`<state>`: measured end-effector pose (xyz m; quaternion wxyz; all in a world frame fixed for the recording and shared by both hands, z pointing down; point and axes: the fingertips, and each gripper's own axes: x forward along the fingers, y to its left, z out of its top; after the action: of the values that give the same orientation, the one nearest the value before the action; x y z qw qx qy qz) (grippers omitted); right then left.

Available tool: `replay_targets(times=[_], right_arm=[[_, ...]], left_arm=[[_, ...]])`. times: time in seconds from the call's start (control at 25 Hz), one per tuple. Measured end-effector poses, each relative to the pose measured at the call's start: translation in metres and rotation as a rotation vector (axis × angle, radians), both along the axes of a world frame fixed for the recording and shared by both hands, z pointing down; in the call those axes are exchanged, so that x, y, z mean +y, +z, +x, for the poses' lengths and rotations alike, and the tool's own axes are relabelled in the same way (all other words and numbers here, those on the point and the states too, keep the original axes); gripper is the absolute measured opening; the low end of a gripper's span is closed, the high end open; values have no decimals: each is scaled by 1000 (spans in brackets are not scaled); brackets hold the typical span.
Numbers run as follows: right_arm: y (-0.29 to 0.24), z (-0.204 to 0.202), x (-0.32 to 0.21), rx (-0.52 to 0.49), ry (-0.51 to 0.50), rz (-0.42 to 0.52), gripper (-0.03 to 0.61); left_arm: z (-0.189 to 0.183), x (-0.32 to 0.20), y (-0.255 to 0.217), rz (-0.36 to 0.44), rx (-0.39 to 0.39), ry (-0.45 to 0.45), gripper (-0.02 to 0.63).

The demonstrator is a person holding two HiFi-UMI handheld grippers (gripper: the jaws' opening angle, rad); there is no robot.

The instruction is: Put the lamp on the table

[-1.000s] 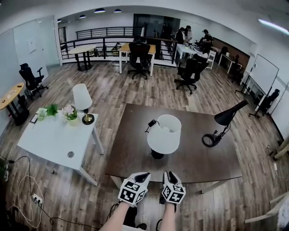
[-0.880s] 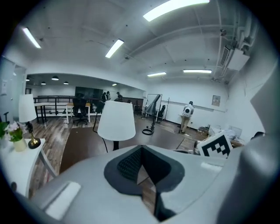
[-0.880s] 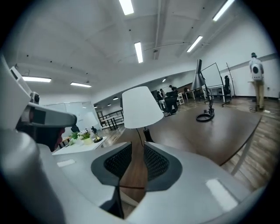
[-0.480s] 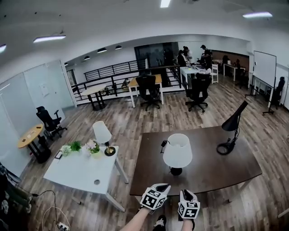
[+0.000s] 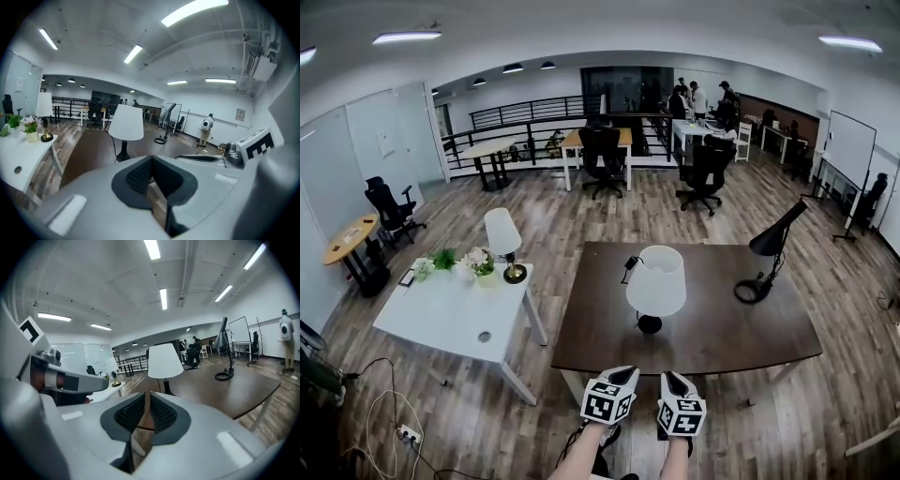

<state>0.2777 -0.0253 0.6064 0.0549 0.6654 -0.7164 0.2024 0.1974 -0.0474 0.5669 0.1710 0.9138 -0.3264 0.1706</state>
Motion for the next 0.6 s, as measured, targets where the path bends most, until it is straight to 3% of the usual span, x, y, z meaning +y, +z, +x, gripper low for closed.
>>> replay_targets(times=[0.4, 0.6], right_arm=[[-3, 1, 0, -9, -24, -34, 26], [-2, -6, -2, 2, -44, -53, 26]], left_arm=[[5, -7, -5, 38, -33, 40, 0], [4, -10, -21, 44, -7, 47, 0]])
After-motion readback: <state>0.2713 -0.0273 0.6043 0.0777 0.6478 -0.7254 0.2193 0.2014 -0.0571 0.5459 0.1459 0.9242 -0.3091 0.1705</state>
